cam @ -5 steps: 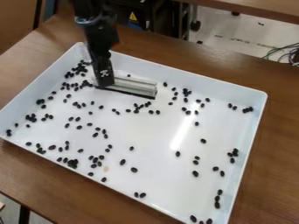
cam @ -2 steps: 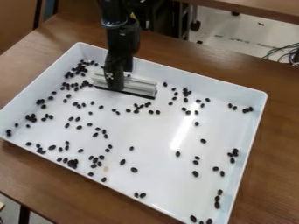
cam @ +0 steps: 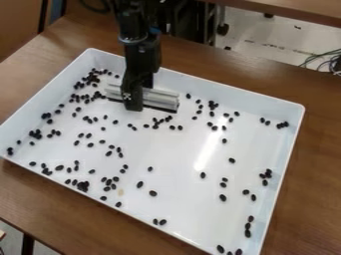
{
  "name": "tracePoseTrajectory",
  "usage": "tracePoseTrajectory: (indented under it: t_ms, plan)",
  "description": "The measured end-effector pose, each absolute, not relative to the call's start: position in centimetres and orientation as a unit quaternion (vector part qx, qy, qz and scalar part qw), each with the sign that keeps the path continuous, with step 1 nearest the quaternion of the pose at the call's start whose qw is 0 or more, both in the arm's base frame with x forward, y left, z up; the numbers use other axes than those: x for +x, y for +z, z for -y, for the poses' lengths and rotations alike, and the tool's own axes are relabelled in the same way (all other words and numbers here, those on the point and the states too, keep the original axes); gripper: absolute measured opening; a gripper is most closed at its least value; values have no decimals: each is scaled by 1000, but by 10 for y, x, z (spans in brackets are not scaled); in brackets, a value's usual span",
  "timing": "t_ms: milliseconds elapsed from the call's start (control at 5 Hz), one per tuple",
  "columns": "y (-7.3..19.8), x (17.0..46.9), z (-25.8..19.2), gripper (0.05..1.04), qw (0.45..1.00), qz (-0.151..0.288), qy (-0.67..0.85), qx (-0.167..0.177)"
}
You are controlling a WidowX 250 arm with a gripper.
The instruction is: Sweep into pile
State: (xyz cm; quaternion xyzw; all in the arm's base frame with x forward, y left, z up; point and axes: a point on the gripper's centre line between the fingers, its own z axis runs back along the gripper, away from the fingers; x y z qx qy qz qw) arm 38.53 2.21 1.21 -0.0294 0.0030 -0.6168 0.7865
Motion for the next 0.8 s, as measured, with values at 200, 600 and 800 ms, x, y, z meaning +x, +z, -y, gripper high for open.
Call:
tracePoseTrajectory:
  t_ms: [200, 600, 800]
  plan:
    - [11, 388, -22, 660, 785, 4, -620, -27]
    - [9, 390, -21, 353, 792, 8, -609, -31]
    - [21, 384, -29, 353, 860, -21, -510, -17]
